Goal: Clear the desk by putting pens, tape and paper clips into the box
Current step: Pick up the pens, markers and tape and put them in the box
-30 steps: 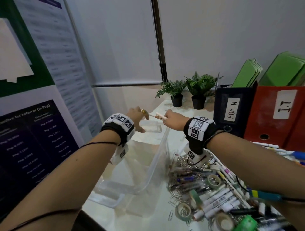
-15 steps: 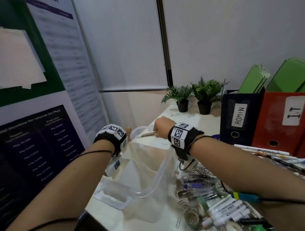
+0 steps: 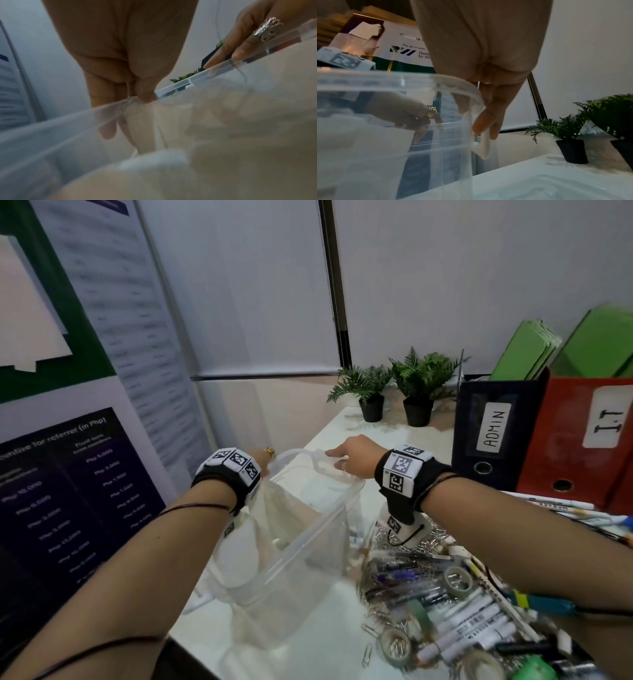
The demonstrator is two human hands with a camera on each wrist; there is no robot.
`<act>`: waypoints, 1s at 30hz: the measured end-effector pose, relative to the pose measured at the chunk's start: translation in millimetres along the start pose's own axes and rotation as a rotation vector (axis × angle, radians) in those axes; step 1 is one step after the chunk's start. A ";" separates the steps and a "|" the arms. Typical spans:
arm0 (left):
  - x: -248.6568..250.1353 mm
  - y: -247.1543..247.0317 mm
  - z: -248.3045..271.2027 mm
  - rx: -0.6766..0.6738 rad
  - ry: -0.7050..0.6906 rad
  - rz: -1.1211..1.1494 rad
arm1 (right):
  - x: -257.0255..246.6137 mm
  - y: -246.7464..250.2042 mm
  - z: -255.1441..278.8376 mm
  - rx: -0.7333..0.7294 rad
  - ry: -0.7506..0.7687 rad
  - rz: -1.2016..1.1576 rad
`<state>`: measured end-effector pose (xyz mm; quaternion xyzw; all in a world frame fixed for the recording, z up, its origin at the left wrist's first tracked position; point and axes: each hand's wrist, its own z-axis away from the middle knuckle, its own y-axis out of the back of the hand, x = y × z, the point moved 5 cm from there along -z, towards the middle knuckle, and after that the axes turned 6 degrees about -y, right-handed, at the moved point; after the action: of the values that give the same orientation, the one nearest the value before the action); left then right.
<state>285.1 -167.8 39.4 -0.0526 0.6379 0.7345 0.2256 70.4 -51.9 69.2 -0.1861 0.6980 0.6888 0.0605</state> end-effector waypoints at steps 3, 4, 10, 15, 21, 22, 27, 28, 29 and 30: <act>8.2 4.0 9.6 0.022 -0.038 0.050 | 10.1 0.3 2.9 -0.007 -0.018 -0.103; 15.0 11.6 21.2 0.050 -0.051 0.071 | 12.8 0.1 5.1 -0.028 -0.022 -0.172; 43.2 63.7 58.4 0.234 -0.119 0.207 | 51.2 16.5 16.2 0.025 -0.057 -0.194; 82.7 124.2 100.0 0.470 -0.246 0.274 | 131.7 26.9 43.1 0.025 -0.302 -0.001; 192.1 151.9 122.8 0.454 -0.495 0.258 | 212.6 25.6 88.0 -0.002 -0.553 0.123; 211.6 150.1 119.8 0.416 -0.514 0.256 | 221.8 23.2 92.7 -0.009 -0.576 0.144; 299.3 105.1 83.7 0.071 -0.575 0.142 | 244.4 2.3 100.5 -0.112 -0.499 0.248; 311.4 93.6 70.3 0.026 -0.552 0.084 | 246.9 -0.1 97.9 -0.119 -0.474 0.254; 322.7 79.8 45.9 0.011 -0.524 0.052 | 247.8 -0.8 94.0 -0.114 -0.449 0.253; 332.8 69.8 22.8 0.008 -0.506 0.030 | 249.3 -0.4 89.7 -0.114 -0.437 0.249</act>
<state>-35.0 -63.8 -14.2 0.1432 0.5646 0.7252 0.3672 -175.2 -7.6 -20.1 0.0513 0.6458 0.7532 0.1141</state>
